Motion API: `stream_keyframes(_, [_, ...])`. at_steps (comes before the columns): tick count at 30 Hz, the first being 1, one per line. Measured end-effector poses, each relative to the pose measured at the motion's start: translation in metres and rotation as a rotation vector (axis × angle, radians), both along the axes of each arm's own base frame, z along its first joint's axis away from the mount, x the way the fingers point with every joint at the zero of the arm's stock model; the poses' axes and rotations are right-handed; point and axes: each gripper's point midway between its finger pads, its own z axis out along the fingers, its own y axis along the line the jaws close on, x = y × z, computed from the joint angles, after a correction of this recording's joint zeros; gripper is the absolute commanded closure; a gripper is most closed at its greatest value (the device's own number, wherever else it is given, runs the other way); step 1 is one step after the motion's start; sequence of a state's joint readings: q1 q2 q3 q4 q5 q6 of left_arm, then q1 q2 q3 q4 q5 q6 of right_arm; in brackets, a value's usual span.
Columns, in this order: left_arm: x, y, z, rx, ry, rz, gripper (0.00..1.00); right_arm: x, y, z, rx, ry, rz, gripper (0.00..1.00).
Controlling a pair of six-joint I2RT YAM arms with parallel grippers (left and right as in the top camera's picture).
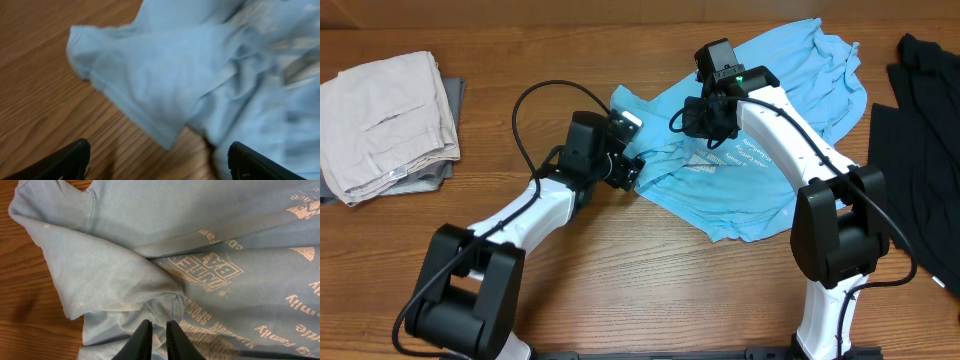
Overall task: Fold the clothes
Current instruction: 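Reach the left gripper to the T-shirt's left edge, then grasp the shirt edge with left gripper and pull it leftward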
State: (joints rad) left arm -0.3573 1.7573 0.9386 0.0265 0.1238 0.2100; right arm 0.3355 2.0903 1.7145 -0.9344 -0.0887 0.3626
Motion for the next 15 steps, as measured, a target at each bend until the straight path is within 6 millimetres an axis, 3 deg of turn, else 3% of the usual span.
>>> stream_keyframes(4, [0.008,0.012,-0.012,0.023,0.003,0.039,0.2,0.0,0.0,0.0,0.0,0.0,0.0,0.84])
stream_keyframes(9, [0.007,0.015,-0.028,0.051,0.025,0.037,0.21,0.0,0.0,0.0,0.0,0.0,0.0,0.84])
stream_keyframes(15, [0.006,0.014,-0.032,0.059,0.029,0.02,0.28,0.0,0.0,0.0,0.0,0.001,-0.001,0.8])
